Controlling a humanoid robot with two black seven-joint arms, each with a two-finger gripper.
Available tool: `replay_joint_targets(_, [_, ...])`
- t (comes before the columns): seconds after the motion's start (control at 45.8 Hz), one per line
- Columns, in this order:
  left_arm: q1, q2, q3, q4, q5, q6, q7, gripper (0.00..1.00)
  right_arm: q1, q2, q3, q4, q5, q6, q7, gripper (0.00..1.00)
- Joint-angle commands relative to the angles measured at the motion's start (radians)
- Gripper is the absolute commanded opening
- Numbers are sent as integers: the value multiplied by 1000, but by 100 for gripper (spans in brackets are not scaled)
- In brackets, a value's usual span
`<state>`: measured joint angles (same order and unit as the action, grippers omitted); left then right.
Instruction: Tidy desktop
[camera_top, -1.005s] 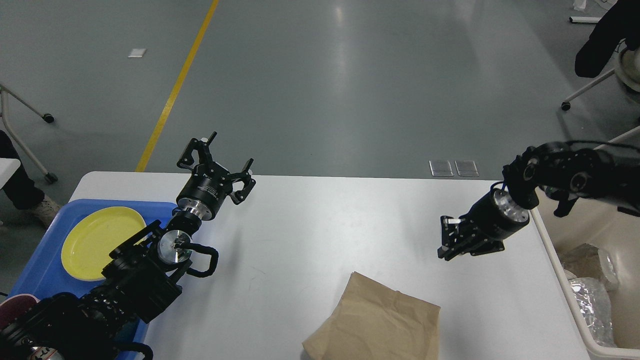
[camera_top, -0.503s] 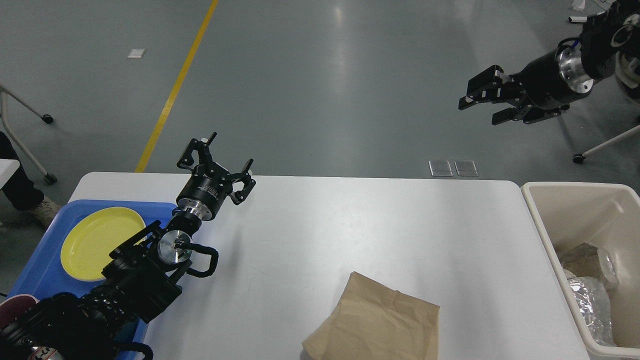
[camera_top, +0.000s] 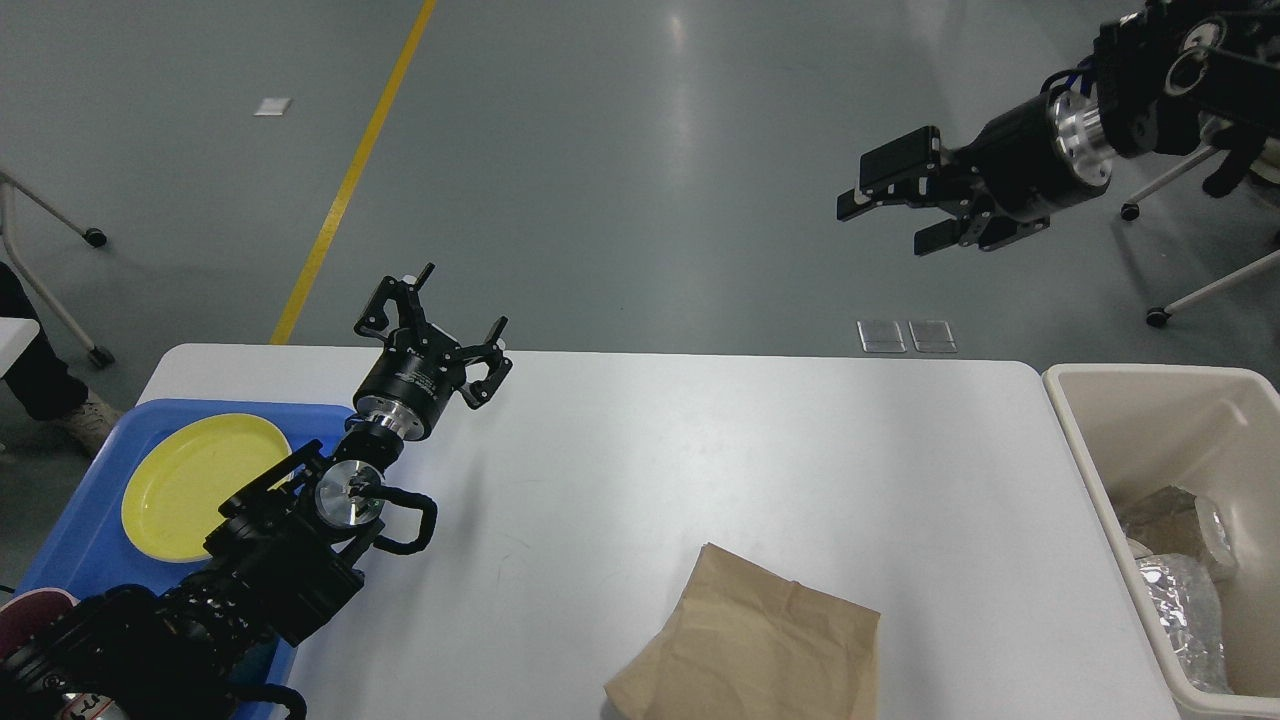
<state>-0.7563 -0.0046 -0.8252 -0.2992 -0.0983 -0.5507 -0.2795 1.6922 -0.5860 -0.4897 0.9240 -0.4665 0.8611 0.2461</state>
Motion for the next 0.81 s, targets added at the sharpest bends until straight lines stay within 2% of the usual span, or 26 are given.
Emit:
replay_joint_targets(0.0, [0, 0, 1, 0, 0, 0, 0, 98, -104, -34, 68, 55, 0, 39, 27, 100])
replay_joint_targets(0.087, [0, 0, 0, 0, 0, 0, 0, 98, -166, -40, 92, 59, 0, 61, 64, 100])
replay_joint_targets(0.175, [0, 0, 0, 0, 0, 0, 0, 98, -215, -37, 91, 68, -1, 72, 68, 100])
replay_joint_targets(0.306, [0, 2, 0, 0, 0, 0, 0, 98, -298, -12, 65, 67, -21, 72, 50, 100])
replay_joint_targets(0.437, [0, 0, 0, 0, 0, 0, 0, 98, -327, 32, -99, 41, -156, 49, 7, 100])
replay_joint_targets(0.546, [0, 0, 0, 0, 0, 0, -1, 98, -364, 49, -184, 16, -293, 1, 6, 100])
replay_joint_targets(0.787, [0, 0, 0, 0, 0, 0, 0, 98, -417, 58, -187, 26, -504, -103, 6, 100])
